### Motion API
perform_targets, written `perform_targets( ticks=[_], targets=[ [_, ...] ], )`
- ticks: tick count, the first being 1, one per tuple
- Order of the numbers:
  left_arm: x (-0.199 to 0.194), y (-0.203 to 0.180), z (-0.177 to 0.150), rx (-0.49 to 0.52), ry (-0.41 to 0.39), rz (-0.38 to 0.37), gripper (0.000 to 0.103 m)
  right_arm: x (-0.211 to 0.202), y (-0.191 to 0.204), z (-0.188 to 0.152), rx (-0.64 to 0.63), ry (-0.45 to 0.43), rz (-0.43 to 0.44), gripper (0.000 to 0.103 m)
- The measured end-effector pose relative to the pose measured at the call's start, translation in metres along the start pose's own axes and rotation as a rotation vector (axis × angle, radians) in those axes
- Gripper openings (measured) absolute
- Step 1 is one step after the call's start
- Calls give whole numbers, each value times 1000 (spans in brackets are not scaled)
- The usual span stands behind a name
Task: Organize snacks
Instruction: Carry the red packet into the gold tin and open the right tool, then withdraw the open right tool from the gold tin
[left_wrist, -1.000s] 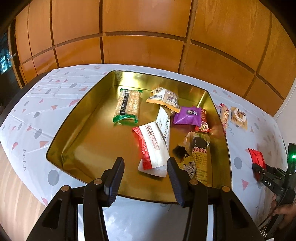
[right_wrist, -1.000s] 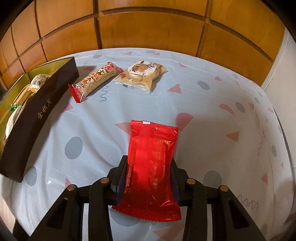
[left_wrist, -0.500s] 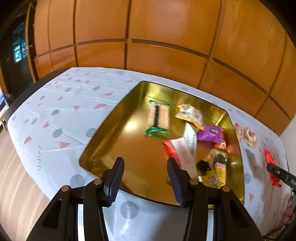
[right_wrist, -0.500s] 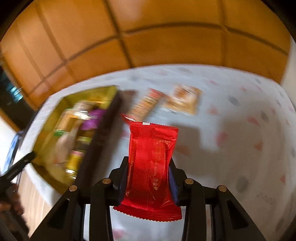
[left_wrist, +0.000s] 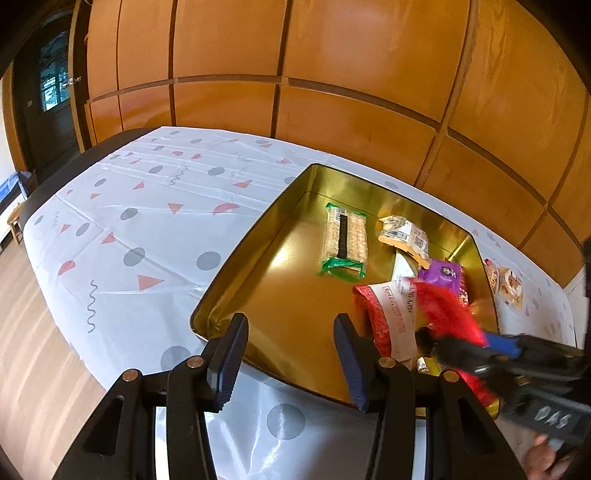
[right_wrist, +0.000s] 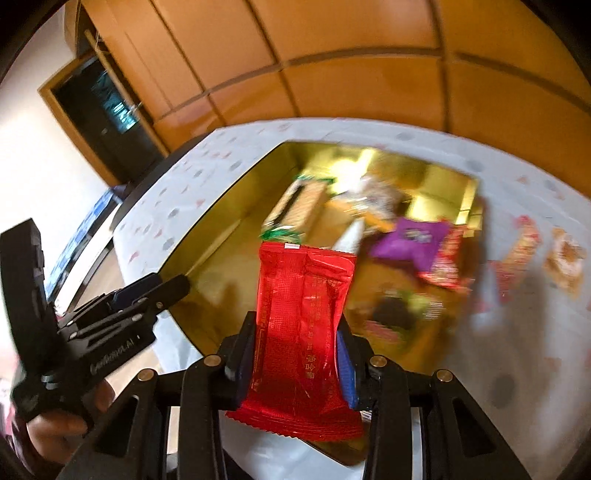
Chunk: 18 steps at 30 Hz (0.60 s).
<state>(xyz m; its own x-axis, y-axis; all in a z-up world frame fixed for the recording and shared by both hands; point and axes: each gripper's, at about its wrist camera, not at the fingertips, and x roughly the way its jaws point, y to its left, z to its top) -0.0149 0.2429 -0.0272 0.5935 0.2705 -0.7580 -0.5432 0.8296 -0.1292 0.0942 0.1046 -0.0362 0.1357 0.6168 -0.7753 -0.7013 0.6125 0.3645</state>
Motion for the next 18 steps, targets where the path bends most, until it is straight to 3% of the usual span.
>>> perform_targets(
  ticks=[4, 10, 18],
  targets=[
    [1, 5, -1, -8, 5, 7, 49, 20, 14, 1, 3, 33, 69, 44],
    [3, 3, -4, 1, 15, 4, 49, 26, 17, -7, -13, 36, 31, 44],
    [-4, -22, -7, 75, 7, -26, 49, -12, 0, -16, -20, -47, -41, 44]
  ],
)
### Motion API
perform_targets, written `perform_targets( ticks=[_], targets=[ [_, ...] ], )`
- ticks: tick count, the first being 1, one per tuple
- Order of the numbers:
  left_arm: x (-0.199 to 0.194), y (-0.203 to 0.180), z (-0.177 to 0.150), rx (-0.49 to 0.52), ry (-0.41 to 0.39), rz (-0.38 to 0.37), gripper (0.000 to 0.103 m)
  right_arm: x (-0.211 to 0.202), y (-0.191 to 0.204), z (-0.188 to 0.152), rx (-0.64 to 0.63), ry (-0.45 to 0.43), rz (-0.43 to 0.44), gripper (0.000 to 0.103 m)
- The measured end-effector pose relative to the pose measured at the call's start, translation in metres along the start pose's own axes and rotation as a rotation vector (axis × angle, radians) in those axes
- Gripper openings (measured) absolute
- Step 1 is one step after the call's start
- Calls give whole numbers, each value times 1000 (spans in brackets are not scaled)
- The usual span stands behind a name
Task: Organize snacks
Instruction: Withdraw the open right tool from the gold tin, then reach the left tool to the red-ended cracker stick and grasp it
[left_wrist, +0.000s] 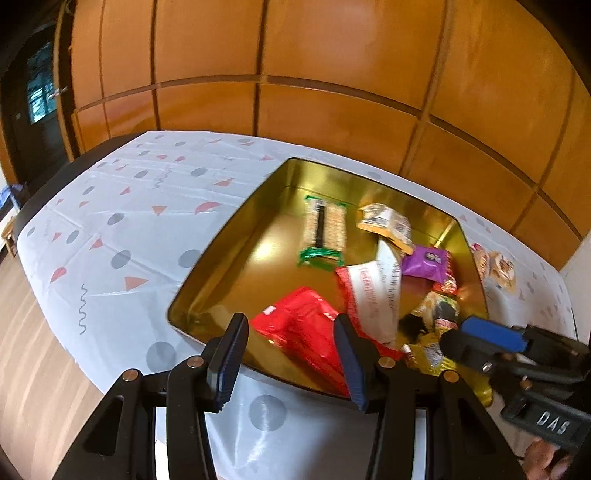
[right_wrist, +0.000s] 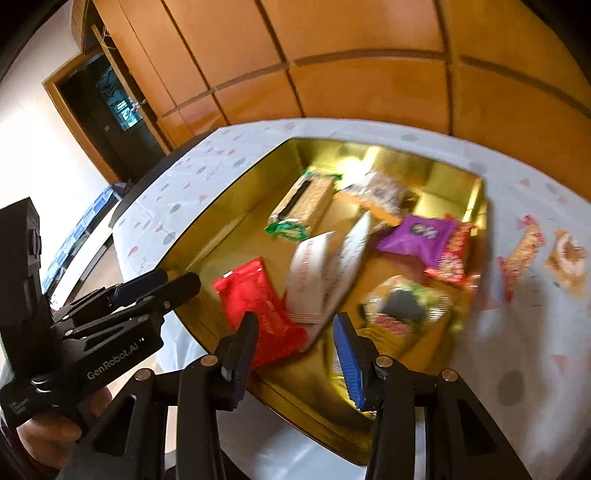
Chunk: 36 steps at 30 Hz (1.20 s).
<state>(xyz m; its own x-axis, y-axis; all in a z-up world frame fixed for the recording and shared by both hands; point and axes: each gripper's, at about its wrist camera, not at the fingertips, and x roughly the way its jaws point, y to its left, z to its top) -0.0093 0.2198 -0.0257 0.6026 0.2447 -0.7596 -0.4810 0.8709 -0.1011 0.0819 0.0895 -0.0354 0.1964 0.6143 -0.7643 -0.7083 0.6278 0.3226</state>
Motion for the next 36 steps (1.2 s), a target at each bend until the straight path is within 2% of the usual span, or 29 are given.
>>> perform_targets(
  ticks=[9, 12, 20, 23, 26, 36],
  targets=[
    [-8, -27, -3, 87, -18, -10, 49, -37, -37, -12, 37, -62, -114, 46],
    [-10, -35, -4, 113, -16, -20, 49, -48, -53, -15, 70, -83, -159, 50],
    [-11, -60, -9, 185, -10, -47, 49, -78, -95, -24, 142, -118, -235, 50],
    [-12, -70, -11, 210, -11, -56, 49, -88, -107, -26, 153, -127, -268, 51],
    [-12, -77, -13, 223, -3, -73, 49, -95, -118, -28, 163, -128, -316, 59],
    [-11, -95, -19, 268, 7, -92, 49, -128, -163, -33, 148, -128, -473, 63]
  ],
)
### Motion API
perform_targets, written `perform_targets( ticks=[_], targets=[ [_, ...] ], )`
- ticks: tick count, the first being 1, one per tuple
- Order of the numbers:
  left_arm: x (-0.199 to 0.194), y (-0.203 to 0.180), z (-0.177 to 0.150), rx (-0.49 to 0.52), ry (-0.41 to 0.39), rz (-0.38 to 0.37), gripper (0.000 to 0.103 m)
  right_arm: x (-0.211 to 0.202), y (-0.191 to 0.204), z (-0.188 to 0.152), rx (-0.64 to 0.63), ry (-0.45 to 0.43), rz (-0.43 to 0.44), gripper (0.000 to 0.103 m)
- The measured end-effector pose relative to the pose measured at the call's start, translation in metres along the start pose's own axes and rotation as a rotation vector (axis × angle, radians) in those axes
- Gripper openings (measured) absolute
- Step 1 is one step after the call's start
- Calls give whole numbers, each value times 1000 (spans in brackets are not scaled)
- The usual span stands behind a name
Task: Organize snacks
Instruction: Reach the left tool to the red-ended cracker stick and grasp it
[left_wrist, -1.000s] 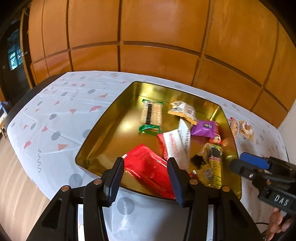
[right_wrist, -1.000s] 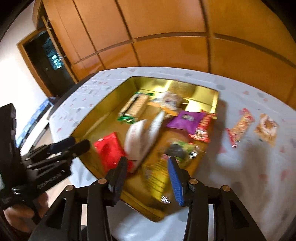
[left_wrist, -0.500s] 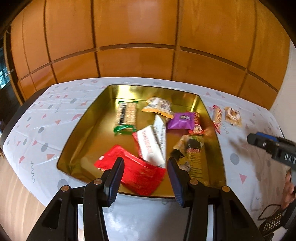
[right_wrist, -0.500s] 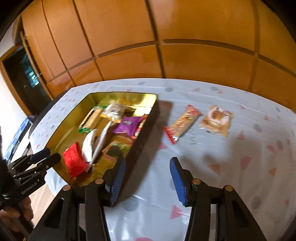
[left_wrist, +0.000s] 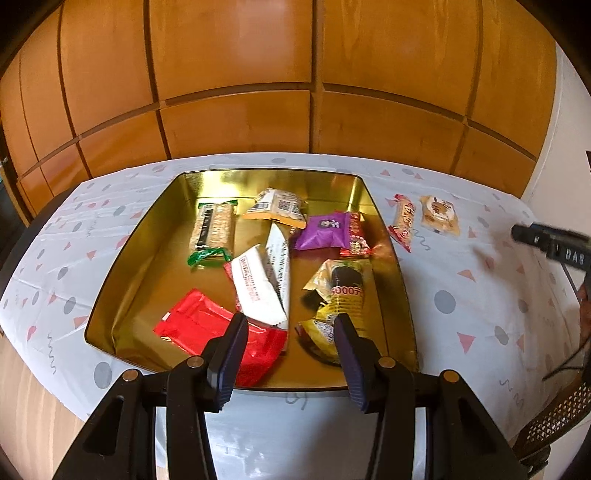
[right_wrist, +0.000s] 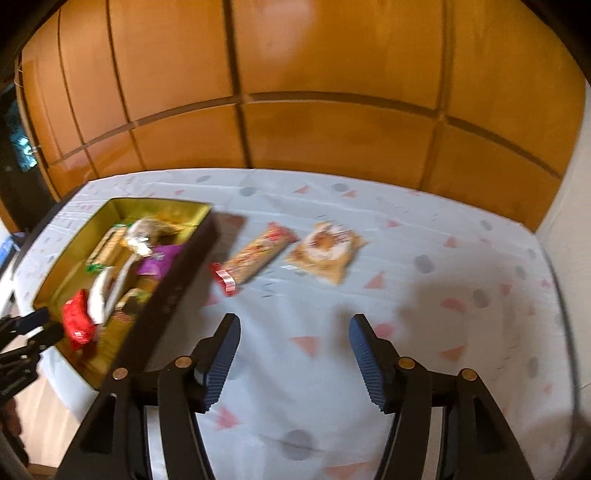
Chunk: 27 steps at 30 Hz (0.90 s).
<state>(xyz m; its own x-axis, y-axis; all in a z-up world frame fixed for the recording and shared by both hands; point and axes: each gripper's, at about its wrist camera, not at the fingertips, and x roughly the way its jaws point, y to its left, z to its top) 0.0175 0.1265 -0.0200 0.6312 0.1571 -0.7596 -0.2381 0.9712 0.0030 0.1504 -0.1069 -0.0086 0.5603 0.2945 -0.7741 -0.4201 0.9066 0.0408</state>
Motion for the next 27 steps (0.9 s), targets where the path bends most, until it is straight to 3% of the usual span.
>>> perform_targets(
  ticks=[4, 8, 12, 27],
  targets=[
    [0, -6, 1, 16, 3, -7, 49, 1, -37, 7, -21, -15, -116, 70],
    [0, -14, 3, 39, 1, -7, 49, 15, -73, 6, -24, 3, -235, 70],
    [1, -25, 6, 72, -1, -6, 49, 34, -112, -5, 79, 76, -318, 70],
    [17, -71, 25, 197, 45, -59, 49, 38, -121, -1, 163, 101, -254, 75]
  ],
)
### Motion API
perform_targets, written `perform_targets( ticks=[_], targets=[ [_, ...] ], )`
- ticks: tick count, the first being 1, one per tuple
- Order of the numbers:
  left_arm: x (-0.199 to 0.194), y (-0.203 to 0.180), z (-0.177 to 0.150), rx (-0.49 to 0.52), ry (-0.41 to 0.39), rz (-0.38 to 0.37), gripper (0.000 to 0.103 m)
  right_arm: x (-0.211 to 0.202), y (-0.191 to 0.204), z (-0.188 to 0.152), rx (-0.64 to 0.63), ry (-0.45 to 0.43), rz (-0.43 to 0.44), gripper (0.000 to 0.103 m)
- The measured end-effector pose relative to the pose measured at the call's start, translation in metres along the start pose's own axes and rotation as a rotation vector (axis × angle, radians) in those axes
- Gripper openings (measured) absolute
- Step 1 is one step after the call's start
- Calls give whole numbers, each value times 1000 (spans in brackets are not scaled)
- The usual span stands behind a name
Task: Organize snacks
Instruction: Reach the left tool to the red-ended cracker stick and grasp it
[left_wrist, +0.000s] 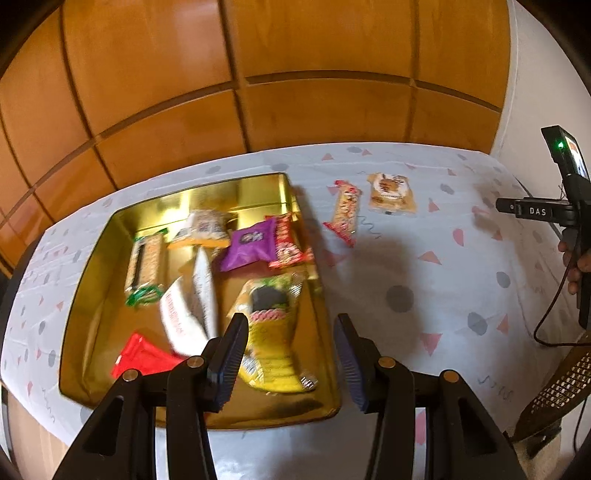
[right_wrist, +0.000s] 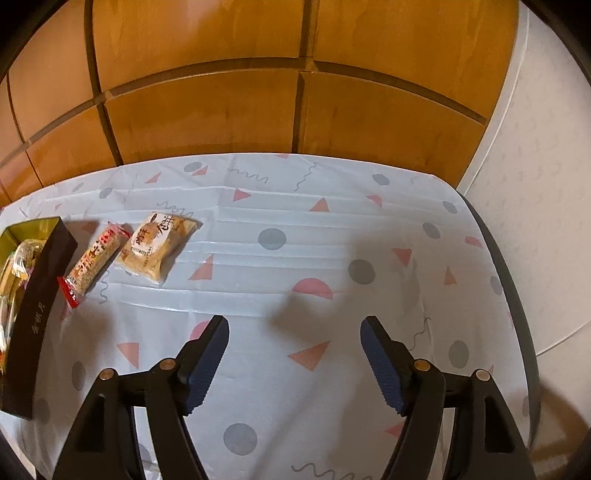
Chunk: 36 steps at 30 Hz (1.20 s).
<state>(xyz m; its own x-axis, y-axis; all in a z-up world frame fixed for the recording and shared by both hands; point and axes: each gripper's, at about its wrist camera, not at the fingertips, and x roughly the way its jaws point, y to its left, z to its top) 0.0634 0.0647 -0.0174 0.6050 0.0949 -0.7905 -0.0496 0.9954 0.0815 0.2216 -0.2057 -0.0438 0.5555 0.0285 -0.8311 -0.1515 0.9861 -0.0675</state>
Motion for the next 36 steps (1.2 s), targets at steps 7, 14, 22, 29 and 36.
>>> perform_targets(
  ticks=[7, 14, 22, 29, 36],
  targets=[
    [23, -5, 52, 2, 37, -101, 48, -5, -4, 3, 30, -14, 23, 76],
    [62, -37, 97, 110, 81, -149, 44, -14, -3, 6, 40, -48, 61, 76],
    [129, -72, 123, 231, 179, -101, 44, -21, -1, 6, 43, -68, 97, 78],
    [173, -81, 126, 272, 234, -42, 44, -23, 1, 7, 38, -73, 127, 79],
    [154, -83, 104, 226, 216, -108, 29, -24, 4, 6, 16, -92, 118, 79]
  ],
)
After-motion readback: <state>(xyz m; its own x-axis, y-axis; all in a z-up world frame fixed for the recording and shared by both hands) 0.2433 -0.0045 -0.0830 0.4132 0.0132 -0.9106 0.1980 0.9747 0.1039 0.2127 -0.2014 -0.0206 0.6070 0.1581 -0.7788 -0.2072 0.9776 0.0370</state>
